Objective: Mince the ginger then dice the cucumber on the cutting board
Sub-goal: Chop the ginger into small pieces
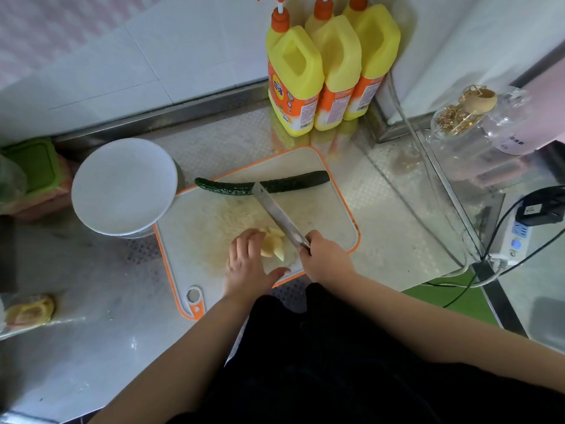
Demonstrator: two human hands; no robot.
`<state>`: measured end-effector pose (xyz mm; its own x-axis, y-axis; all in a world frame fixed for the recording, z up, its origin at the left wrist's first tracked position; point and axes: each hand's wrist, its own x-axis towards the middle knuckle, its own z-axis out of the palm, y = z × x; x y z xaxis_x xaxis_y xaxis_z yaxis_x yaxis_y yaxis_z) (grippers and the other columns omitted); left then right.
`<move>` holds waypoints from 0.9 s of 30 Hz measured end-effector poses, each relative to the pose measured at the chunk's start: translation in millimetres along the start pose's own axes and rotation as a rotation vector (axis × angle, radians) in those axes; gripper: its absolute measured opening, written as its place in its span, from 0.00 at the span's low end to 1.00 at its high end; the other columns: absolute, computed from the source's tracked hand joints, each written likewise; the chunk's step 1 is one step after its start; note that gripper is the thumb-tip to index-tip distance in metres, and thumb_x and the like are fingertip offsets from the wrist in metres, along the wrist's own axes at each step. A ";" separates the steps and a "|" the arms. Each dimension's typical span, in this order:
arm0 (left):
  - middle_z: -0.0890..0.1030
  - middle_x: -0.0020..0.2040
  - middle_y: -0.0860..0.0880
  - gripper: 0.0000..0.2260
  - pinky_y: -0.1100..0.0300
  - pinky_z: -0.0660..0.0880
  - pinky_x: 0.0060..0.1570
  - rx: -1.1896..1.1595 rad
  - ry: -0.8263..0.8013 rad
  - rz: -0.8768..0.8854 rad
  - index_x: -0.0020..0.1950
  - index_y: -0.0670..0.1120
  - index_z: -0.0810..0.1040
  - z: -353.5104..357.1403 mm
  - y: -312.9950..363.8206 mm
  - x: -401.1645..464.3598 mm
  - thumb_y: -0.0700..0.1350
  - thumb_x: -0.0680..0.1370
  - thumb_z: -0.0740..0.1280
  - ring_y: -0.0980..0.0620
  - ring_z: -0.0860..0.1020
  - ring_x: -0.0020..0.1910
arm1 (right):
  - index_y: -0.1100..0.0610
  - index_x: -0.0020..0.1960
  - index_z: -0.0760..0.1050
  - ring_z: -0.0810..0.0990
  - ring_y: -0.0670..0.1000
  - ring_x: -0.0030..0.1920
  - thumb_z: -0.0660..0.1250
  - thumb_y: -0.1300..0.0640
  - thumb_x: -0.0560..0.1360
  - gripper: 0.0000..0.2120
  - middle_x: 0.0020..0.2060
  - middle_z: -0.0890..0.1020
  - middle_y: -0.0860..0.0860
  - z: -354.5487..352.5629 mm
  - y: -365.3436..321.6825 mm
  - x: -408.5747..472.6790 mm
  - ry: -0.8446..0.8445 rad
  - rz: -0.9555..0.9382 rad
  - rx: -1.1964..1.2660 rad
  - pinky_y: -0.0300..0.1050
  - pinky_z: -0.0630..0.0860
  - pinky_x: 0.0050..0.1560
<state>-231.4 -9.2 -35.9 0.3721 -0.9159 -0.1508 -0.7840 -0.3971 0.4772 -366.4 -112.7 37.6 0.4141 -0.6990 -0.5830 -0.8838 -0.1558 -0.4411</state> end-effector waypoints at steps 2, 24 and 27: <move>0.69 0.69 0.43 0.45 0.44 0.70 0.63 0.023 -0.030 -0.060 0.72 0.43 0.64 1.7 9.0 7.6 0.61 0.63 0.78 0.39 0.68 0.67 | 0.59 0.55 0.69 0.79 0.59 0.46 0.58 0.53 0.81 0.10 0.42 0.79 0.56 -4.6 2.4 -1.2 0.074 0.016 0.063 0.51 0.73 0.43; 0.65 0.69 0.49 0.25 0.51 0.65 0.66 0.126 -0.079 -0.137 0.72 0.56 0.67 0.3 24.5 31.8 0.61 0.77 0.64 0.45 0.63 0.68 | 0.58 0.53 0.68 0.74 0.53 0.35 0.56 0.50 0.81 0.10 0.35 0.75 0.50 -6.8 16.7 2.1 0.110 0.011 0.038 0.45 0.70 0.34; 0.66 0.68 0.48 0.22 0.50 0.65 0.65 0.172 -0.083 -0.123 0.68 0.54 0.71 0.8 23.6 34.8 0.61 0.77 0.64 0.44 0.63 0.67 | 0.57 0.53 0.68 0.74 0.53 0.35 0.56 0.50 0.81 0.10 0.36 0.75 0.50 -6.3 16.7 1.8 0.097 0.006 0.036 0.45 0.69 0.34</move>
<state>-237.3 -50.5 -30.6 0.4334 -0.8590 -0.2727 -0.8111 -0.5037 0.2974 -381.8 -120.9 33.5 0.3845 -0.7642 -0.5179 -0.8772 -0.1277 -0.4629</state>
